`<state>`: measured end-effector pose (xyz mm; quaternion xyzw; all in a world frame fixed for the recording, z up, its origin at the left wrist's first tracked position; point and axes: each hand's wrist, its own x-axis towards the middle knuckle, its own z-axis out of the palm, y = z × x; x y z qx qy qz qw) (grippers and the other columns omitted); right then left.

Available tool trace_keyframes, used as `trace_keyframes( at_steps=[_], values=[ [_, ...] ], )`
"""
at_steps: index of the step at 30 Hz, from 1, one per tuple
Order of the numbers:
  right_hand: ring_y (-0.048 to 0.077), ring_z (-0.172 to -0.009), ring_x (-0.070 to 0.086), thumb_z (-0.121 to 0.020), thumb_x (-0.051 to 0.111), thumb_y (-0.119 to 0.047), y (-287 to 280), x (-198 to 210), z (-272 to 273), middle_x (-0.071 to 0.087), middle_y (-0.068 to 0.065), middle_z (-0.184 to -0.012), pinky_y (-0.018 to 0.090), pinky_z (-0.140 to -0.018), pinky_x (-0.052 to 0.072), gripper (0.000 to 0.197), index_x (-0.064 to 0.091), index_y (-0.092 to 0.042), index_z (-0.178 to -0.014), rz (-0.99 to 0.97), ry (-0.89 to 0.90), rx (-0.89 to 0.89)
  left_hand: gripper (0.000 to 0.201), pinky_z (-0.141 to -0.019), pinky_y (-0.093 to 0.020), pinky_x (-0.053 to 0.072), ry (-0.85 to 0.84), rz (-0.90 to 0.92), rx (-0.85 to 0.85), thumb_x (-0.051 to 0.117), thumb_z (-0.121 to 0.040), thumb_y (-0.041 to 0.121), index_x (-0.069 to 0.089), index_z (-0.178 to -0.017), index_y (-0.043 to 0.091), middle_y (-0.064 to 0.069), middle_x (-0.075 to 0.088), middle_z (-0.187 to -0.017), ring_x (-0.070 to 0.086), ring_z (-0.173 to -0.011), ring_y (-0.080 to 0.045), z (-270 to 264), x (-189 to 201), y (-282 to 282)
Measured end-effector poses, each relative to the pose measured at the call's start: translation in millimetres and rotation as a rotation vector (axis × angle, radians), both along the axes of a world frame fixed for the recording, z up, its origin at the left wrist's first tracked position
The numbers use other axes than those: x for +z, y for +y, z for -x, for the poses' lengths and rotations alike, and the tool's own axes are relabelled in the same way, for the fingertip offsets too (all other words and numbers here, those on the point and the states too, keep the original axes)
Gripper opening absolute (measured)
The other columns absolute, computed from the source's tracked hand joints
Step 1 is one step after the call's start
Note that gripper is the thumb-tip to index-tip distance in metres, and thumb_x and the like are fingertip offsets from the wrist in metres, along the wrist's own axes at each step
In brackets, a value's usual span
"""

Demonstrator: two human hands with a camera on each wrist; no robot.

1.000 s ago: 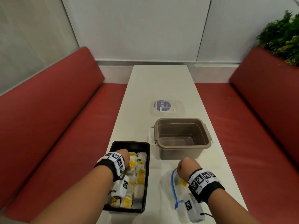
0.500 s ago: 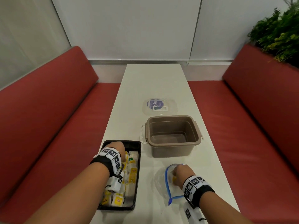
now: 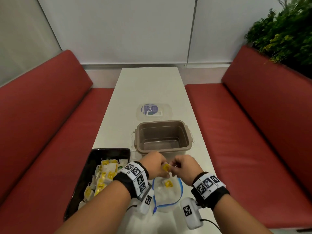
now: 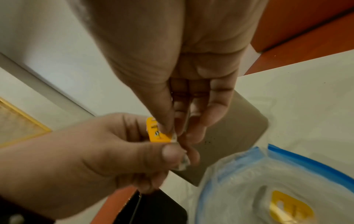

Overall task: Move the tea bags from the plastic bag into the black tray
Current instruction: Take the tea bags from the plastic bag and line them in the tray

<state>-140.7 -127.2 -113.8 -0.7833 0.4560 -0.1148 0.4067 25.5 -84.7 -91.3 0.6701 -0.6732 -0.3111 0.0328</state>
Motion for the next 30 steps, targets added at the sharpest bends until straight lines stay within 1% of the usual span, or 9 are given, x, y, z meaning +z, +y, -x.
trace_keyframes(
  at_steps=[4, 6, 10, 14, 17, 22, 25, 28, 30],
  values=[
    [0.006, -0.06, 0.066, -0.085, 0.07, -0.02, -6, 0, -4, 0.067, -0.008, -0.068, 0.017, -0.059, 0.051, 0.011, 0.066, -0.024, -0.075, 0.008, -0.029, -0.039, 0.025, -0.068, -0.033, 0.054, -0.014, -0.026, 0.174, 0.076, -0.078, 0.036, 0.071, -0.077, 0.011, -0.006, 0.072, -0.072, 0.065, -0.064, -0.017, 1, -4, 1],
    [0.014, -0.071, 0.067, -0.087, 0.065, -0.021, -8, -9, -9, 0.067, -0.006, -0.075, 0.024, -0.07, 0.054, 0.005, 0.068, -0.022, -0.083, 0.038, 0.11, -0.016, 0.027, -0.068, -0.032, 0.054, -0.032, 0.001, 0.235, 0.073, -0.081, 0.037, 0.071, -0.076, 0.01, -0.005, 0.072, -0.072, 0.065, -0.063, -0.016, -11, -1, 2],
    [0.03, -0.096, 0.067, -0.089, 0.056, -0.021, -4, -43, -27, 0.072, 0.011, -0.102, 0.032, -0.081, 0.053, 0.024, 0.073, -0.008, -0.1, 0.034, 0.509, 0.112, 0.019, -0.07, -0.03, 0.055, 0.063, 0.11, 0.399, 0.063, -0.092, 0.031, 0.073, -0.078, 0.02, 0.001, 0.07, -0.067, 0.066, -0.063, -0.012, -56, 14, 14],
    [0.027, -0.105, 0.066, -0.09, 0.054, -0.022, -2, -69, -36, 0.069, 0.01, -0.113, 0.032, -0.085, 0.052, 0.025, 0.067, -0.01, -0.108, 0.052, 0.658, 0.079, 0.023, -0.061, -0.031, 0.049, 0.012, 0.161, 0.491, 0.061, -0.094, 0.023, 0.069, -0.075, 0.012, -0.006, 0.065, -0.064, 0.058, -0.06, -0.019, -113, 30, 32],
    [0.026, -0.105, 0.066, -0.086, 0.057, -0.025, -3, -76, -38, 0.07, 0.007, -0.112, 0.03, -0.086, 0.052, 0.027, 0.067, -0.014, -0.109, 0.075, 0.673, 0.074, 0.03, -0.053, -0.025, 0.037, -0.143, 0.024, 0.548, 0.068, -0.089, 0.03, 0.065, -0.064, 0.013, 0.0, 0.057, -0.058, 0.051, -0.056, -0.017, -147, 22, 42],
    [0.027, -0.102, 0.067, -0.088, 0.054, -0.023, -6, -78, -35, 0.07, 0.007, -0.111, 0.03, -0.081, 0.05, 0.026, 0.067, -0.015, -0.109, 0.043, 0.646, 0.042, 0.028, -0.067, -0.028, 0.045, -0.393, -0.335, 0.396, 0.072, -0.084, 0.04, 0.066, -0.075, 0.014, 0.002, 0.056, -0.069, 0.061, -0.078, -0.021, -161, -17, 42],
    [0.027, -0.104, 0.066, -0.092, 0.048, -0.02, -5, -73, -33, 0.069, 0.008, -0.113, 0.029, -0.081, 0.049, 0.028, 0.065, -0.015, -0.114, 0.062, 0.645, 0.041, 0.04, -0.077, -0.031, 0.052, -0.456, -0.466, 0.339, 0.074, -0.081, 0.043, 0.071, -0.103, 0.009, -0.001, 0.067, -0.089, 0.066, -0.095, -0.023, -166, -44, 41],
    [0.028, -0.104, 0.066, -0.093, 0.045, -0.019, -2, -68, -32, 0.068, 0.008, -0.114, 0.031, -0.084, 0.049, 0.032, 0.063, -0.017, -0.119, 0.075, 0.653, 0.045, 0.039, -0.081, -0.029, 0.055, -0.535, -0.475, 0.322, 0.071, -0.078, 0.044, 0.071, -0.103, 0.013, -0.002, 0.07, -0.1, 0.067, -0.093, -0.021, -171, -60, 42],
    [0.028, -0.104, 0.066, -0.094, 0.046, -0.02, 1, -65, -33, 0.069, 0.009, -0.114, 0.031, -0.084, 0.05, 0.03, 0.065, -0.012, -0.114, 0.068, 0.666, 0.029, 0.048, -0.08, -0.03, 0.053, -0.554, -0.462, 0.338, 0.067, -0.085, 0.039, 0.064, -0.12, 0.007, -0.008, 0.068, -0.111, 0.067, -0.1, -0.025, -174, -70, 41]
  ],
)
